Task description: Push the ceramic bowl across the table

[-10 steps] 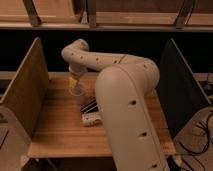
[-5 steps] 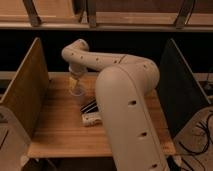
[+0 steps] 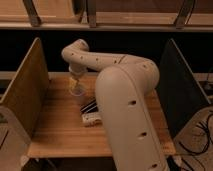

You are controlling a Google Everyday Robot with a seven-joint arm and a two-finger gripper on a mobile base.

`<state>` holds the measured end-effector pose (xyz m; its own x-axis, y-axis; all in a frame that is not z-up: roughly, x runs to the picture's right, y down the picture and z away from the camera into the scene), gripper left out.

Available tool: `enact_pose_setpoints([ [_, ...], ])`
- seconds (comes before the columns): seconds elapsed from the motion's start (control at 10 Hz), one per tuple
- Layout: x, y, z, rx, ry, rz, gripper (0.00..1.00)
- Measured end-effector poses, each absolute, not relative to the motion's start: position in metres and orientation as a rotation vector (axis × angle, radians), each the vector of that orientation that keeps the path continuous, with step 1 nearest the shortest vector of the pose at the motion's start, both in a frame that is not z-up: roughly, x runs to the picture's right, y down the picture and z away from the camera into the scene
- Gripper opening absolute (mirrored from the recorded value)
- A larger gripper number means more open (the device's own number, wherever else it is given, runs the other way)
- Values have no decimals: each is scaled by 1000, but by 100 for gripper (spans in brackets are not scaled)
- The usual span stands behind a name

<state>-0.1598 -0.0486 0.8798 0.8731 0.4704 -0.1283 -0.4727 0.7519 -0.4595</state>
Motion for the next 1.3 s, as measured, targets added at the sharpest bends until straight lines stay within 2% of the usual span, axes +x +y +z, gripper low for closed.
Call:
enact_pose_setpoints([
  [0.5,-160,-49,880,-503,5,515,80],
  [0.6,-160,-49,880,-503,5,515,76],
  [1.1,-160,-49,880,-502,6,513,27],
  [1.3,-150,-71,874,-439,30,500,6],
])
